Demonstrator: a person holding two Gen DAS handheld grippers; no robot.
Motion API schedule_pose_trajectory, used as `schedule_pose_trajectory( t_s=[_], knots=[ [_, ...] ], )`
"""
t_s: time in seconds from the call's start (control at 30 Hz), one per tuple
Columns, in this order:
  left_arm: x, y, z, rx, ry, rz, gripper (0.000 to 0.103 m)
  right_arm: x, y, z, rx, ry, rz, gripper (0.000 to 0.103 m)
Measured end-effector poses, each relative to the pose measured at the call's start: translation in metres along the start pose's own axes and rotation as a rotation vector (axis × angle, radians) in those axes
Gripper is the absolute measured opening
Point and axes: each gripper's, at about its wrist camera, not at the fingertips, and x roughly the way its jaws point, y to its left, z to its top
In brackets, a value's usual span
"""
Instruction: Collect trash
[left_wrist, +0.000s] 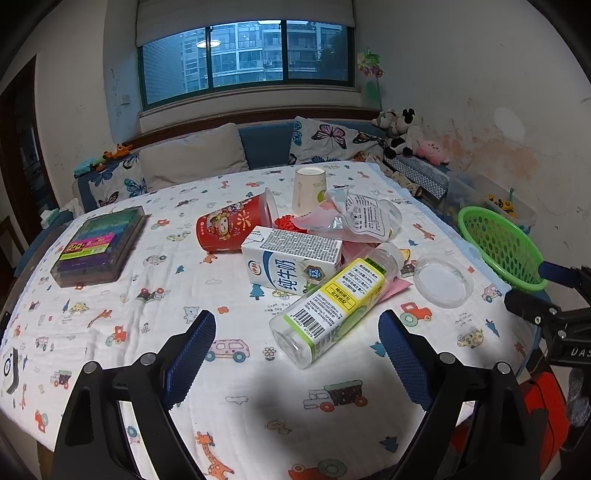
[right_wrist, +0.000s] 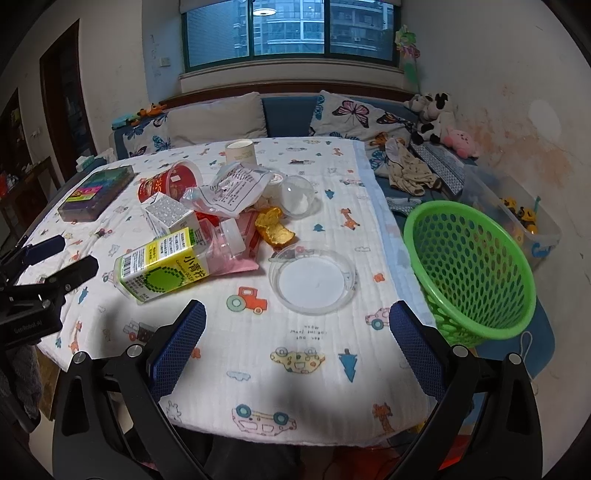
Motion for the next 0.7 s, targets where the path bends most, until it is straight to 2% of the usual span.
schedule_pose_trajectory(
  t_s=[0.37, 0.5, 0.7],
  knots=[
    [0.032, -0.009, 0.010, 0.107, 0.043, -0.079, 0.082, 0.010, -0.004, 0.010, -0.005, 0.006, 0.013, 0.098],
    [0.051, -0.011, 0.015, 0.147, 0.080, -0.125, 0.082, 0.014, -0.007, 0.013, -0.005, 0.012, 0.011, 0.098],
    [0.075, -0.016, 0.019, 0.196, 0.123, -0.152, 0.081, 0.022, -0.009, 0.015, -0.016, 0.025, 0.011, 0.098]
  ],
)
